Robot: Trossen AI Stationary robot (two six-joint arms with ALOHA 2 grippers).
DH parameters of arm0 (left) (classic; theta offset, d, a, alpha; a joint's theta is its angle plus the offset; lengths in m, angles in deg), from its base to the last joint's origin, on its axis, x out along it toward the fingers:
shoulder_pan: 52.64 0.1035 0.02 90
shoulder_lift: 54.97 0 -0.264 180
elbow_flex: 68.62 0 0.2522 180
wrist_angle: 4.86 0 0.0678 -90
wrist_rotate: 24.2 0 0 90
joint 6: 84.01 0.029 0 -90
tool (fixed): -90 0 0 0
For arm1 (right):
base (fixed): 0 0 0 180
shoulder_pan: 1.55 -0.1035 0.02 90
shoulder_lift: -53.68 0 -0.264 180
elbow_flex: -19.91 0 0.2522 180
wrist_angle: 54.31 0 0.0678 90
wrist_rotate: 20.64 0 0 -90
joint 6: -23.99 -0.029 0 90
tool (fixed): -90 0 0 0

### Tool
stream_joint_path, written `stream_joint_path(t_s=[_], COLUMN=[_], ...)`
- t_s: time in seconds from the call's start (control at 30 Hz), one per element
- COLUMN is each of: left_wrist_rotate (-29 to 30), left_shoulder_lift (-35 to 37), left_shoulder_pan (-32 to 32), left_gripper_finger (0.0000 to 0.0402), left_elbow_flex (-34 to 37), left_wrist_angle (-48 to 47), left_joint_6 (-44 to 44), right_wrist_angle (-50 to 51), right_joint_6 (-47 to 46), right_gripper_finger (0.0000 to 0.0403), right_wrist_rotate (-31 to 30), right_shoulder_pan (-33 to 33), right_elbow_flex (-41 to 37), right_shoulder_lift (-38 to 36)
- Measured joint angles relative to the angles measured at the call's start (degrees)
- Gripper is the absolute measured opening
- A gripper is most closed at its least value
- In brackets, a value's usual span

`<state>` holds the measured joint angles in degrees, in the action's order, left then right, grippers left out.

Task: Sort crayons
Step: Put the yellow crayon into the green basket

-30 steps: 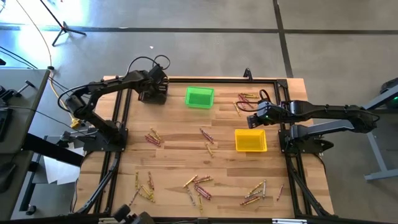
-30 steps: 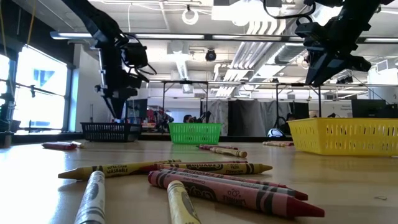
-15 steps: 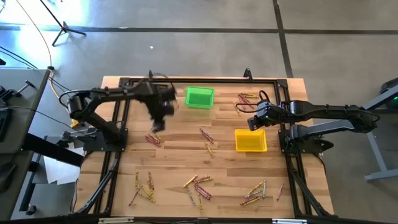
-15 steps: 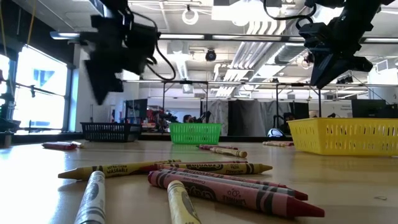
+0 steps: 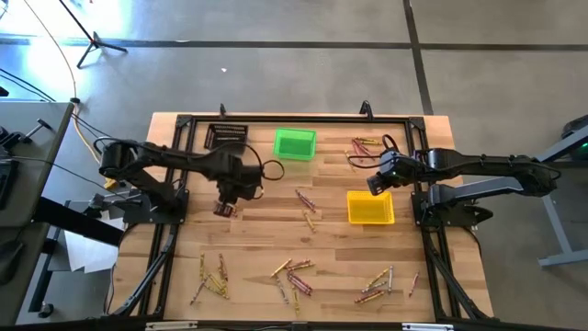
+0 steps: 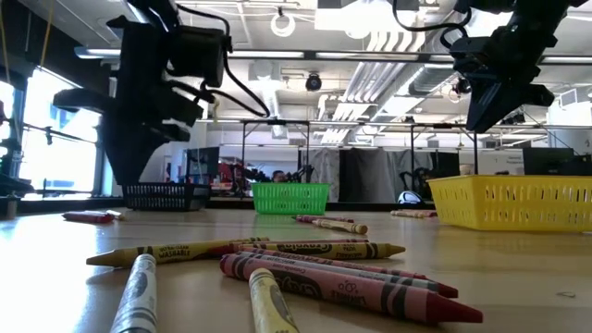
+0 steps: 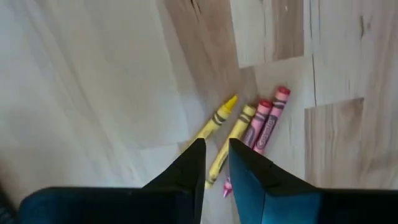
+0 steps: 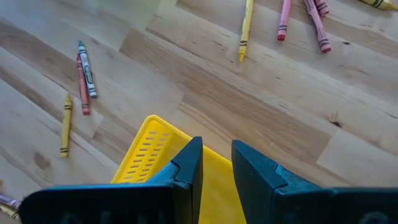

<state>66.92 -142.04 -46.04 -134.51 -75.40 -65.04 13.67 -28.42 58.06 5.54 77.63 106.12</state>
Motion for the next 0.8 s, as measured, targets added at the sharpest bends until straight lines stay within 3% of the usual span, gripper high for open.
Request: stream_joint_path(t_s=[0.2, 0.53, 0.8], left_wrist_rotate=[0.2, 6.1, 5.6], left_shoulder_lift=[0.0, 0.0, 0.0], left_shoulder_pan=[-0.7, -0.8, -2.3], left_gripper_finger=[0.0049, 0.0048, 0.0048], left_elbow_flex=[3.2, 6.2, 6.2], left_wrist_angle=[0.3, 4.8, 4.6], left_joint_6=[-0.4, -0.1, 9.1], right_wrist_angle=[0.0, 0.0, 0.0], right_joint_6=[0.0, -1.0, -1.5], right_gripper_finger=[0.0071, 0.0071, 0.0071], right_wrist_rotate=[0.4, 0.4, 0.4], right_shoulder_pan=[0.0, 0.0, 0.0], right_elbow_flex=[0.0, 0.0, 0.0], right_shoulder_lift=[0.0, 0.0, 0.0])
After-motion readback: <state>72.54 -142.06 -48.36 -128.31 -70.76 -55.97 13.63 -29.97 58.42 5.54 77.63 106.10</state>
